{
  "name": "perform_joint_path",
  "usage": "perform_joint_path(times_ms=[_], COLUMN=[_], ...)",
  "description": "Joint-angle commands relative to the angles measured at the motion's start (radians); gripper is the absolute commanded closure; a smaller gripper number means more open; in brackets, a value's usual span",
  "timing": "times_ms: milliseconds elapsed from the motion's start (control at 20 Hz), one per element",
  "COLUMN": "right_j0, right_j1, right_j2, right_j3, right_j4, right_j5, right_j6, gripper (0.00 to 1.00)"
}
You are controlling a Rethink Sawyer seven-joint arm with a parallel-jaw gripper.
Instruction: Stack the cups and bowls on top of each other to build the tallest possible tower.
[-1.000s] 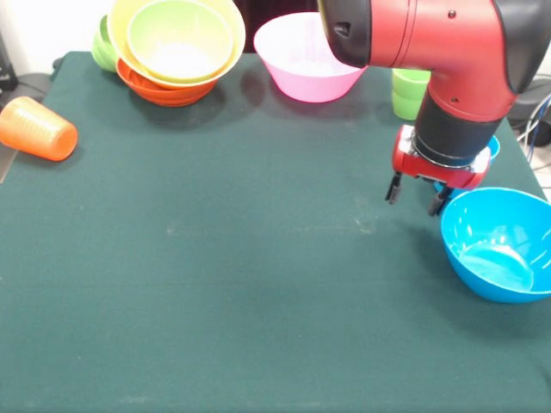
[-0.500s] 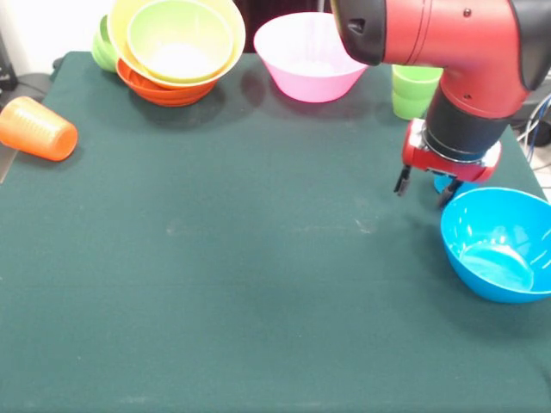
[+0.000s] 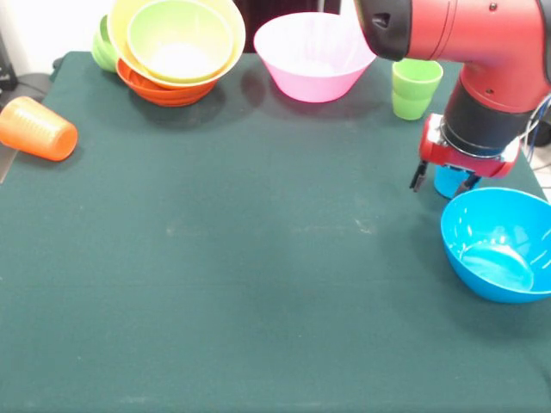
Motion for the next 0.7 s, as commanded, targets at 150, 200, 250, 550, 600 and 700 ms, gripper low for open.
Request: perform_joint_path(times_ms=[150,200,250,550,600,700], right_j0=[0.01,0.01,0.01,0.0,0.001,0.001], right_j1=[-0.007,-0.007,-0.006,-0.005,-0.005,0.001], right_j2=[0.043,0.043,0.042,0.049,0.047,0.048], right_j3=[-0.006,-0.005,-0.007,0.002,0.001,0.007], right_j4=[0.025,0.026,0.026,0.036,0.036,0.035], right_j5=[0.052,0.051,0.052,0.032,0.035,0.014], right_j6=[0.166,0.165,0.163,0.147,0.147,0.146], gripper=[0.0,0.0,0.0,0.0,0.0,0.0])
